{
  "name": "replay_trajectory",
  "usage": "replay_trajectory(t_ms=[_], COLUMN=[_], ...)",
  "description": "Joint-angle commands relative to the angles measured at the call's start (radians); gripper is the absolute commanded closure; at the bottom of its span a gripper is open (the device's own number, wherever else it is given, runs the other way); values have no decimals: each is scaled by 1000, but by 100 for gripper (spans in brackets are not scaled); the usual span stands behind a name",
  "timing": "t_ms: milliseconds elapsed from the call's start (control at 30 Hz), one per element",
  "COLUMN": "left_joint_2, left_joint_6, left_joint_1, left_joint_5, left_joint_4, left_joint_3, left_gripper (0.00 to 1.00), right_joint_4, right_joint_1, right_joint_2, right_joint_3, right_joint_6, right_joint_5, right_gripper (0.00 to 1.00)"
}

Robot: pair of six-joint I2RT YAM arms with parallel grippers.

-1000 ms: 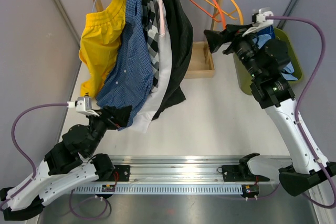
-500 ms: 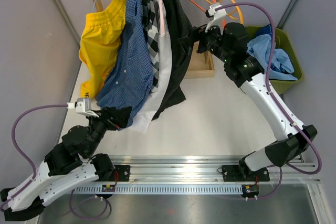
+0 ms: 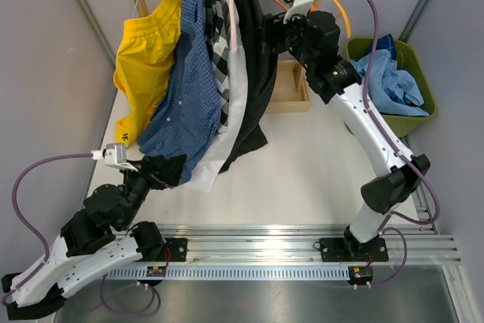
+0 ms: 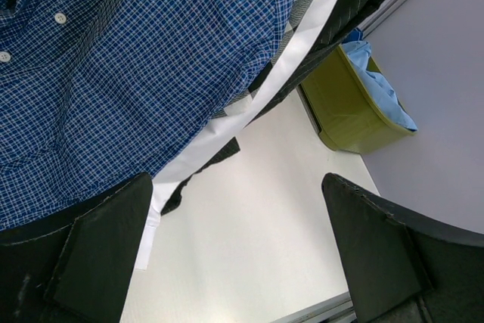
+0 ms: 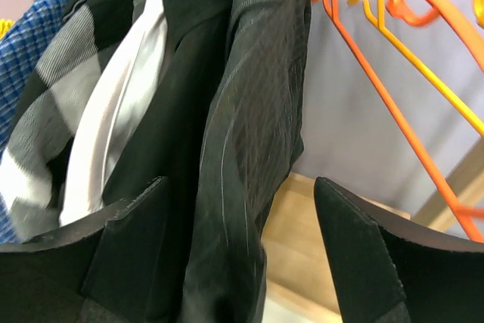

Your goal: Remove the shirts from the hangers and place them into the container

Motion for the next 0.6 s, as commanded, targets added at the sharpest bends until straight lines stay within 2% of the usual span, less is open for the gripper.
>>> replay_trajectory(t_ms=[0, 133, 167, 267, 300, 367, 400, 567], left_joint_2=[-19, -35, -45, -55, -61, -62, -62, -57], left_joint_6=[8, 3, 3, 0, 0, 0, 0, 0], left_joint_1=[0, 0, 0, 0, 0, 0, 0, 0], left_joint_5=[-11, -22, -23, -31, -33, -33, -33, -31], left_joint_4=[11, -5, -8, -16, -16, -22, -20, -14], left_joint_3=[-4, -7, -7, -12, -12, -13, -13, -18], left_gripper=[1, 1, 1, 1, 1, 1, 1, 1], right_joint_4=[-17, -61, -73, -84, -86, -90, -90, -75], right_joint_1=[11, 13, 14, 13, 16, 16, 17, 20], right_joint_2=[71, 141, 159, 177, 182, 182, 179, 164], right_joint_3=[126, 233, 262, 292, 296, 301, 301, 307], right_joint_6=[-28, -31, -30, -31, -31, -34, -36, -70], right_joint_5=[11, -5, -10, -13, -13, -13, -15, -1], right_gripper=[19, 30, 37, 53, 68, 85, 100, 100])
